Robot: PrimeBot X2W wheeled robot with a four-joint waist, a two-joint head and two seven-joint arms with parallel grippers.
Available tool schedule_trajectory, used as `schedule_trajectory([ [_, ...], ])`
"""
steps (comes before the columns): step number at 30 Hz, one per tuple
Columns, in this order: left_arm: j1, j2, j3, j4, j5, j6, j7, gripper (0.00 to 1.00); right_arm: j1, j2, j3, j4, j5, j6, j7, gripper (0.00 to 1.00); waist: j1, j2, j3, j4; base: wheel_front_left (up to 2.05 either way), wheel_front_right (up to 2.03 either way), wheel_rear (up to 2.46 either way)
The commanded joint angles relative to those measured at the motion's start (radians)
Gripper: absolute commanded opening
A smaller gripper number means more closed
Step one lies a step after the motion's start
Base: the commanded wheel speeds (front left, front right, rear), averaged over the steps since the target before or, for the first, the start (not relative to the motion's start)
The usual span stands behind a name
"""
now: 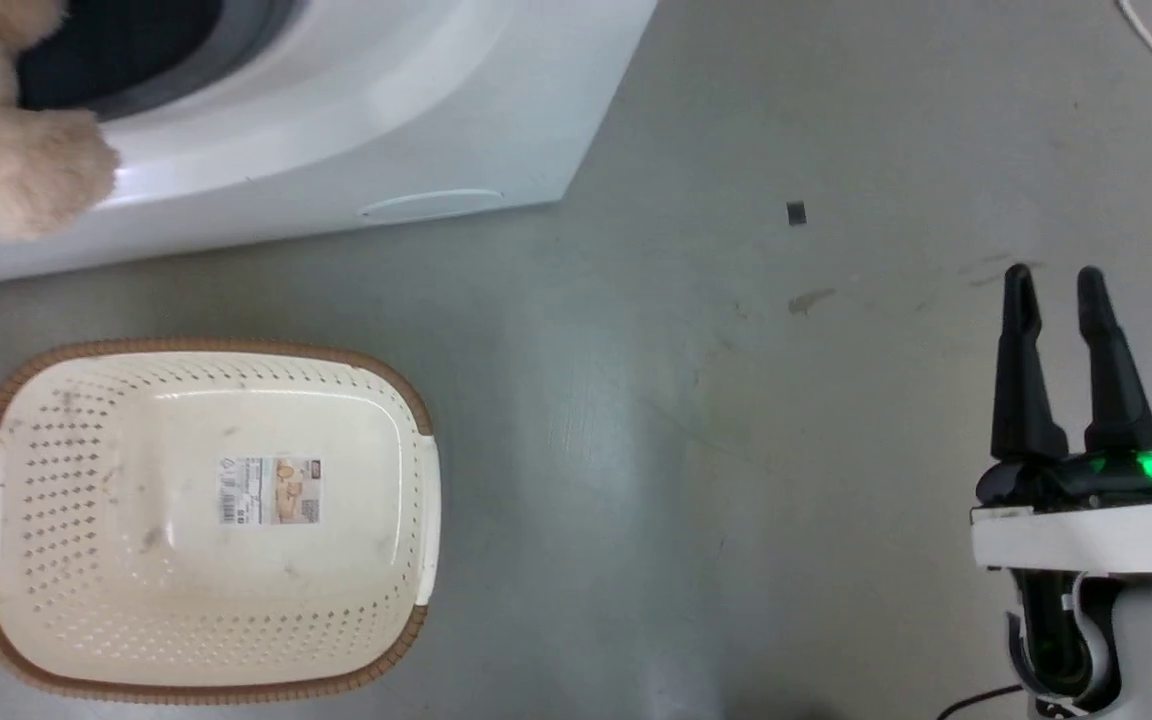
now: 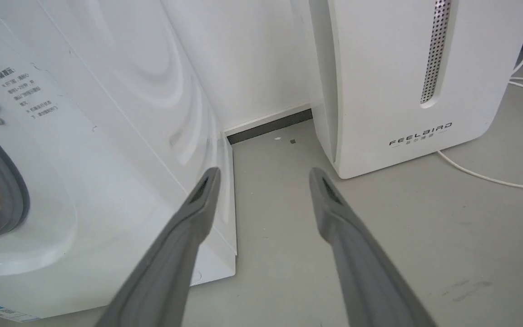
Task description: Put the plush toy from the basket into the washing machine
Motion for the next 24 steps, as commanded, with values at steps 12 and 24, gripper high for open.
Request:
schedule_trajectory([
  [12, 0.291, -0.052, 0.009, -0.076, -0.039, -0.026, -0.006, 1.00, 0.067, -0.001, 0.008, 0.051, -0.026, 0.001, -0.004, 1.00, 0.0000, 0.0000, -0.190, 0.061, 0.00, 0.00, 0.00],
  [24, 0.698, -0.127, 0.064, -0.325, -0.057, 0.007, -0.006, 1.00, 0.136, -0.001, 0.000, 0.064, -0.063, 0.001, -0.004, 1.00, 0.0000, 0.0000, -0.356, 0.124, 0.00, 0.00, 0.00],
])
